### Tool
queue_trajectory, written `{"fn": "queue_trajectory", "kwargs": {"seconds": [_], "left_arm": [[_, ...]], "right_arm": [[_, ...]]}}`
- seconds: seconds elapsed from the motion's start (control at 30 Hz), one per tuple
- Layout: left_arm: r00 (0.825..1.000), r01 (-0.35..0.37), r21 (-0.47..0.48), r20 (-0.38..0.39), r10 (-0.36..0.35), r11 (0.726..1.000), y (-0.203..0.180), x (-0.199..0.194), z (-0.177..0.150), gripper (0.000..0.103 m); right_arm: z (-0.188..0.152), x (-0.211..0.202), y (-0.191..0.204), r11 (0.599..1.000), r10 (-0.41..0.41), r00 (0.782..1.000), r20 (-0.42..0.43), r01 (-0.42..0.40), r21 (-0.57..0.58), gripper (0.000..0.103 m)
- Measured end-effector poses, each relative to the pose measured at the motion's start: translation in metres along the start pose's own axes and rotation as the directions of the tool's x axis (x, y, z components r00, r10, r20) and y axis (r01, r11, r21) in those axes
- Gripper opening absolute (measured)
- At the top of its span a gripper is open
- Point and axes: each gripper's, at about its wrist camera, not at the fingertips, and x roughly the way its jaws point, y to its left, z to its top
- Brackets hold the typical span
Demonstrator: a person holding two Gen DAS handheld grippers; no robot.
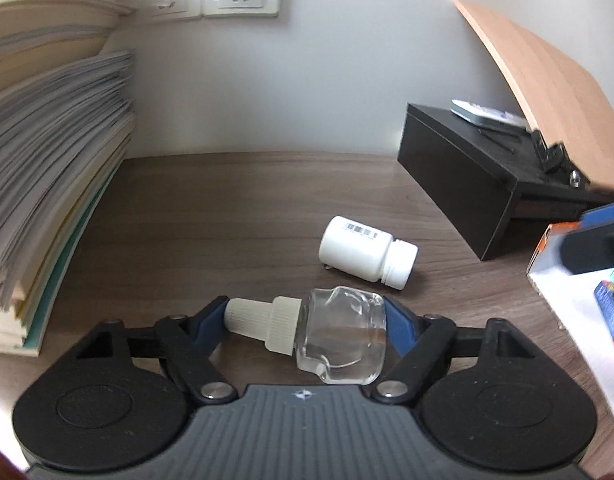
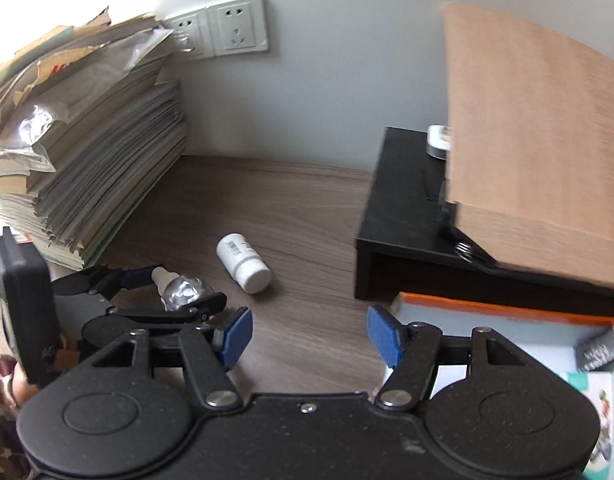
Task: Organize rigid objects
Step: 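Grasp the clear refill bottle with left tool while right tool grasps the white pill bottle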
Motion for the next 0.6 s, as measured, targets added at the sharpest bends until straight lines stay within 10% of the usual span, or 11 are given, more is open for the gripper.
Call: {"fn": "queue_trajectory", "kwargs": {"seconds": [0.6], "left_arm": [[0.995, -0.104, -0.194, -0.025, 0.101, 0.975, 0.038, -0.071, -0.023, 0.081]], "right_arm": [[0.048, 0.135, 0.052, 0.978, 0.075, 0.985, -0.157, -0.103, -0.184, 0.071]]}}
